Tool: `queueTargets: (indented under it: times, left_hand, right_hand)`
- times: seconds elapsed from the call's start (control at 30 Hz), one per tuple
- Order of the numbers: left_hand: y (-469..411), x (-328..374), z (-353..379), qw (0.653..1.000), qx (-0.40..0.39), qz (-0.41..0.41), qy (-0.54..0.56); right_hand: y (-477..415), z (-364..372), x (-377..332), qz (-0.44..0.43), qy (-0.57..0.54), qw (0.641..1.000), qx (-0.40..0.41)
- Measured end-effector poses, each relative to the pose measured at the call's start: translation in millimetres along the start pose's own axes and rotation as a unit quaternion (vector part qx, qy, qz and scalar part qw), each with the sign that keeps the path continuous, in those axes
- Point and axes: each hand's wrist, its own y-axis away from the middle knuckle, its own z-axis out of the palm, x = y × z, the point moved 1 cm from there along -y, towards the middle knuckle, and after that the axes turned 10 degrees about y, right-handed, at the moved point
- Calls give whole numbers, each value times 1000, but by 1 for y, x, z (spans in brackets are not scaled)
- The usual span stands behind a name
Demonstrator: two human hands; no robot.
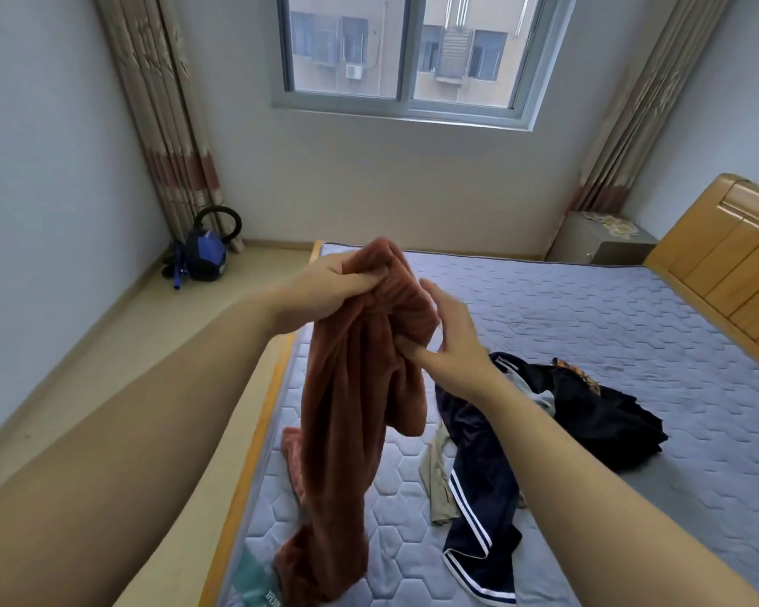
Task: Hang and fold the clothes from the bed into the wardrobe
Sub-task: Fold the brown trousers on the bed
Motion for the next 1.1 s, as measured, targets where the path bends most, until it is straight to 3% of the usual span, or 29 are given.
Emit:
queueTargets:
  times: [0.1, 0.2, 0.33, 0.43, 0.53, 0.73, 0.8, 0.97, 1.1]
  left_hand:
    - [-1, 31, -6, 1000, 7, 15, 26]
    - [-10, 53, -23, 992, 114, 46, -28]
    - [-21, 79, -36, 929, 210, 219, -210]
    - [-19, 94, -29, 902, 196, 263, -282]
    - [-16, 92, -27, 893, 163, 255, -333]
    - [-17, 96, -13, 816, 211, 343, -414]
    - [-23, 108, -9, 798, 222, 338, -446]
    - [-39, 143, -21, 824, 244, 198, -471]
    - [-51, 161, -25, 842, 230, 186, -451]
  right_hand:
    - [-24, -16, -19, -36, 0, 999, -29]
    - [-48, -39, -43, -37, 30, 999, 16]
    - [-79, -81, -82, -79, 96, 990, 69]
    - [-94, -110, -110, -94, 126, 985, 71]
    - [-101, -133, -135, -107, 151, 978, 92]
    - [-108, -167, -160, -112, 203, 964, 128]
    - [-108, -179, -163, -114, 249, 950, 152]
    - [-106, -207, -154, -86, 437, 882, 155]
    - [-103, -222, -143, -108, 501, 851, 113]
